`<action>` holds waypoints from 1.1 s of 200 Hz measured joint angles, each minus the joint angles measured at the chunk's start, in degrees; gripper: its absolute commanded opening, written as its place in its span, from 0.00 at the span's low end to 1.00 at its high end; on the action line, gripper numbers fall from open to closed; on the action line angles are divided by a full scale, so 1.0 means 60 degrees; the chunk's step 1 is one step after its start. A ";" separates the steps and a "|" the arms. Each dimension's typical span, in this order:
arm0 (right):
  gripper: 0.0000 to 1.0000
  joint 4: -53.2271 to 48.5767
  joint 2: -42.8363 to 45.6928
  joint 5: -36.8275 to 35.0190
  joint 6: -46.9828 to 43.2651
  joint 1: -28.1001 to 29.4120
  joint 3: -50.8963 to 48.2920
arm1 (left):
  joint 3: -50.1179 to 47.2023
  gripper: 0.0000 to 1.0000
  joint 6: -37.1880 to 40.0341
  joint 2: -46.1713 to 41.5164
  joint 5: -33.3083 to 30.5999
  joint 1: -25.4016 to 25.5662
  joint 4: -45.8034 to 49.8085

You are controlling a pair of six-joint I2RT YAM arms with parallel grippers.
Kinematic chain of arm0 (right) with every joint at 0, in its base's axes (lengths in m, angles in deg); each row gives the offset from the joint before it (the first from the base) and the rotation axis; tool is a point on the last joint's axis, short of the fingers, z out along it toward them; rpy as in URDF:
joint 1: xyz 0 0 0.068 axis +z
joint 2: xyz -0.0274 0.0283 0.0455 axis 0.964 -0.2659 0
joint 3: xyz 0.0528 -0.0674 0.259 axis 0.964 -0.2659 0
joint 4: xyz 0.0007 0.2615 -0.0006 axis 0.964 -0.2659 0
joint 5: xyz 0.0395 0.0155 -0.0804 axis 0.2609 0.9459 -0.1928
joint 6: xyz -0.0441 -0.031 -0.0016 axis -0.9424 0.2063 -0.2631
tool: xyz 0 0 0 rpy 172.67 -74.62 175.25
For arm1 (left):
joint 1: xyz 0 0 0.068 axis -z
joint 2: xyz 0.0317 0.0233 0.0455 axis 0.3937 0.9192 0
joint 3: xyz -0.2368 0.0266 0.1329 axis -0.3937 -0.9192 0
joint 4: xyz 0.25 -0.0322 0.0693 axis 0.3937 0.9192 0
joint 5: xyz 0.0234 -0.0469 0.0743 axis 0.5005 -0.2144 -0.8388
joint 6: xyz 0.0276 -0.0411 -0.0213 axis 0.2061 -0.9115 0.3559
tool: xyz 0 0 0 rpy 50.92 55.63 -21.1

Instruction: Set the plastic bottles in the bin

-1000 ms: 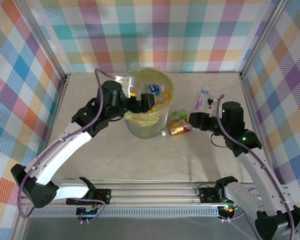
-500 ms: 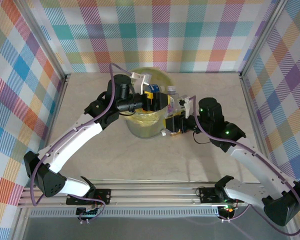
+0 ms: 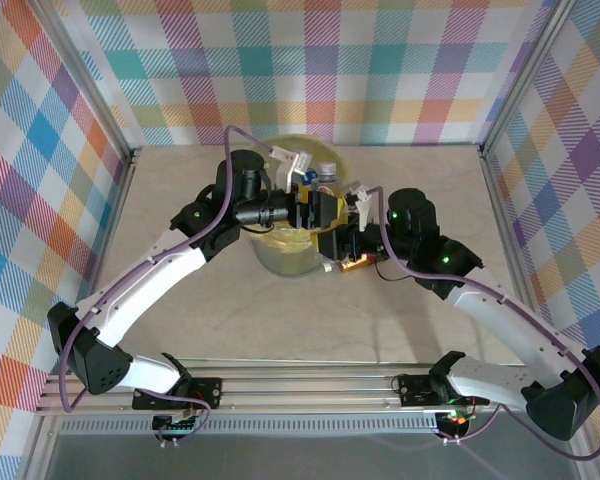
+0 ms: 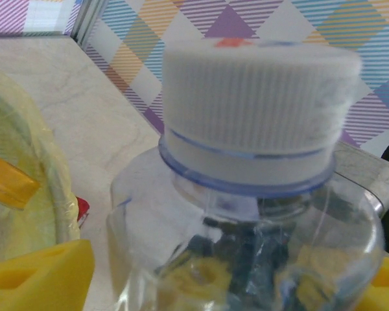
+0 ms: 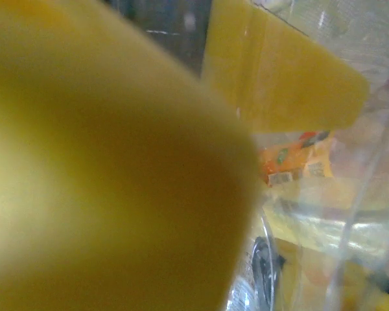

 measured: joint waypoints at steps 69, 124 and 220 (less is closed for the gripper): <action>0.86 0.0033 -0.0117 -0.0091 -0.0040 0.0076 0.0091 | -0.0004 0.41 0.0117 -0.0135 -0.0350 0.0040 0.0142; 1.00 -0.0262 0.0670 -0.0907 -0.0219 0.0073 0.0098 | 0.0820 0.39 0.0954 -0.0182 -0.2018 0.0036 0.1796; 1.00 -0.1184 0.2167 -0.2721 0.0117 0.0076 0.0095 | 0.4845 0.37 0.3104 0.1016 -0.5053 -0.1075 0.4266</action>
